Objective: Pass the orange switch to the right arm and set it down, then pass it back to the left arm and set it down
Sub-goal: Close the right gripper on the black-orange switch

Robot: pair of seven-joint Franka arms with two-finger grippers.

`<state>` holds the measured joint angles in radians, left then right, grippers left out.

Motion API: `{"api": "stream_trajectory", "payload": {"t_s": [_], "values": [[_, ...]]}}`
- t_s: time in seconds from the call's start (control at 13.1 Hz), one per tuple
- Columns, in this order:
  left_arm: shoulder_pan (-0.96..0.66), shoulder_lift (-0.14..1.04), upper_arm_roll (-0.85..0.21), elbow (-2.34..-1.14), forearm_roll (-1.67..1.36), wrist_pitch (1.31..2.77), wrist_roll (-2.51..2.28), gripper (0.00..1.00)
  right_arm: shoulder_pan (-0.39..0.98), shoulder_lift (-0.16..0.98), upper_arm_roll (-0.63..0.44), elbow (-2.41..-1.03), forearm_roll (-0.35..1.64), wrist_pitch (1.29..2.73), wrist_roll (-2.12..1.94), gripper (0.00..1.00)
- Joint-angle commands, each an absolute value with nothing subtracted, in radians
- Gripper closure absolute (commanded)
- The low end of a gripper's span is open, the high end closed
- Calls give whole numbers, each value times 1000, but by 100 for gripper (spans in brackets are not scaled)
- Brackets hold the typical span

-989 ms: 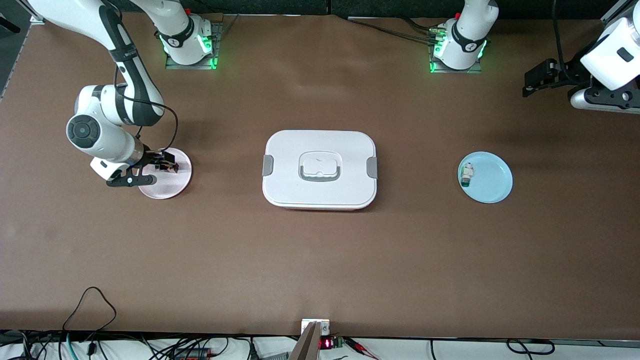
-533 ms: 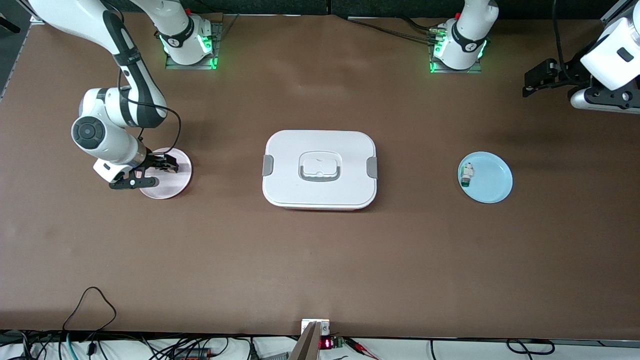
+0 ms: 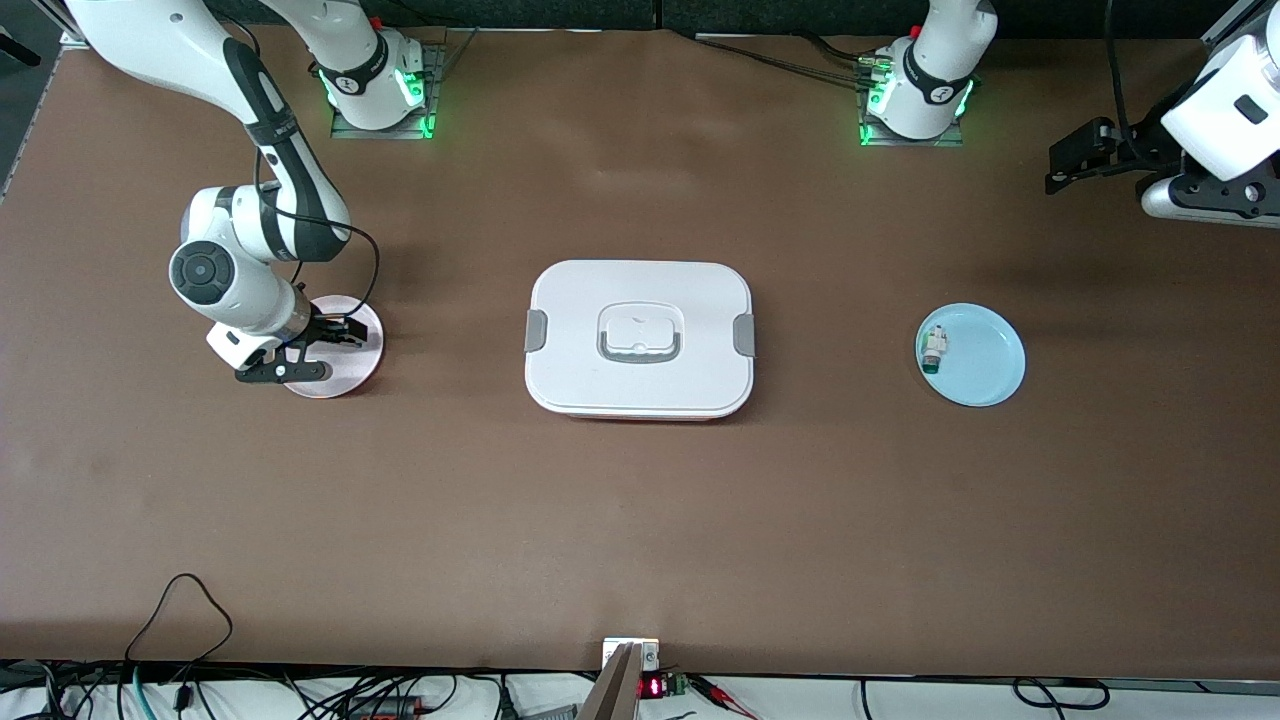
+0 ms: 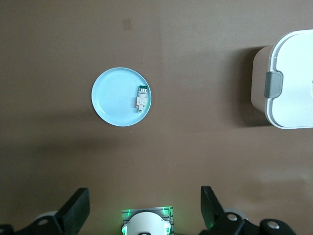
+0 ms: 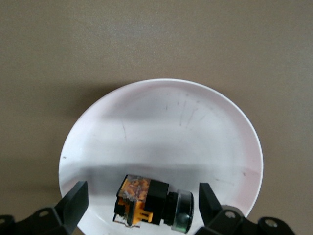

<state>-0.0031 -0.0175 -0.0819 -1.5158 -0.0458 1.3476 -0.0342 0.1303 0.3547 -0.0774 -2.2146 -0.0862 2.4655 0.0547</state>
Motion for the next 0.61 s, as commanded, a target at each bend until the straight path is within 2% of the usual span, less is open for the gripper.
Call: {"api": "stream_trajectory", "payload": {"t_s": [0.0, 0.53], "values": [[-3, -28, -83, -1520, -29, 1338, -28, 0, 129, 359, -74, -2220, -113, 2480, 80, 0], [-3, -28, -83, -1520, -29, 1338, -28, 0, 127, 360, -74, -2223, -115, 2470, 67, 0]]}}
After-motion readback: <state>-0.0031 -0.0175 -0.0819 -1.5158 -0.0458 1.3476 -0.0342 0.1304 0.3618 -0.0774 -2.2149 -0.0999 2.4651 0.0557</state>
